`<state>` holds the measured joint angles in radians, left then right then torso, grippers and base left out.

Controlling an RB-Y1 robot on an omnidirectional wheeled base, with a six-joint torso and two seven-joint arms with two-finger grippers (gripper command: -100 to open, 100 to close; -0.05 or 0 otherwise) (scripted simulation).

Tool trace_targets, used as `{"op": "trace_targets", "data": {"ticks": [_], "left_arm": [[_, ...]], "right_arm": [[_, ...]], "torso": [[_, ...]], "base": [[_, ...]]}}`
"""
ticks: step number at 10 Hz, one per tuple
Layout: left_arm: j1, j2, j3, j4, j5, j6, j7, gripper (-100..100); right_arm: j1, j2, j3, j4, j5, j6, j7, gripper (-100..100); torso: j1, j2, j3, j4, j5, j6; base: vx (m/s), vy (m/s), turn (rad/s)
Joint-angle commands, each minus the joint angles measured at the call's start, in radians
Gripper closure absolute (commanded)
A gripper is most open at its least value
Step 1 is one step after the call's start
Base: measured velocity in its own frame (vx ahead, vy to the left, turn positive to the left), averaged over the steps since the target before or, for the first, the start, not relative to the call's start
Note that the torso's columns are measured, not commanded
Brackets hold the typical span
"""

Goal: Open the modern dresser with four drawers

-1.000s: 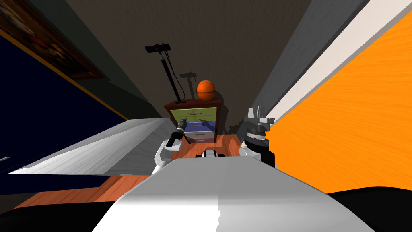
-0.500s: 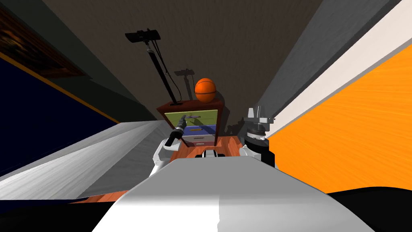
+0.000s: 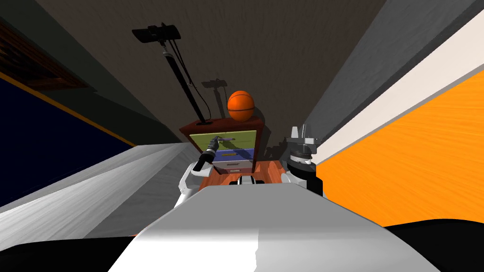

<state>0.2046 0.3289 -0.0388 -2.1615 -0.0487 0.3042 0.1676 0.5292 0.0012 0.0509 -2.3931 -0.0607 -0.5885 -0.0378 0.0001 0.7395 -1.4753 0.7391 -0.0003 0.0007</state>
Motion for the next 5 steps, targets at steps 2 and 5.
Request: {"op": "trace_targets", "data": {"ticks": [2,5], "left_arm": [[0.022,0.01,-0.009,-0.038,0.002,0.009,0.004,100],[0.036,0.014,-0.018,-0.051,0.004,0.013,0.005,100]], "right_arm": [[0.0,0.0,0.0,0.0,0.0,0.0,0.0,0],[0.0,0.0,0.0,0.0,0.0,0.0,0.0,0]], "torso": [[0.0,0.005,0.004,-0.001,0.001,-0.001],[0.0,-0.005,-0.003,0.0,-0.001,-0.001]], "base": [[-0.185,0.004,0.022],[-0.13,0.0,0.023]]}}
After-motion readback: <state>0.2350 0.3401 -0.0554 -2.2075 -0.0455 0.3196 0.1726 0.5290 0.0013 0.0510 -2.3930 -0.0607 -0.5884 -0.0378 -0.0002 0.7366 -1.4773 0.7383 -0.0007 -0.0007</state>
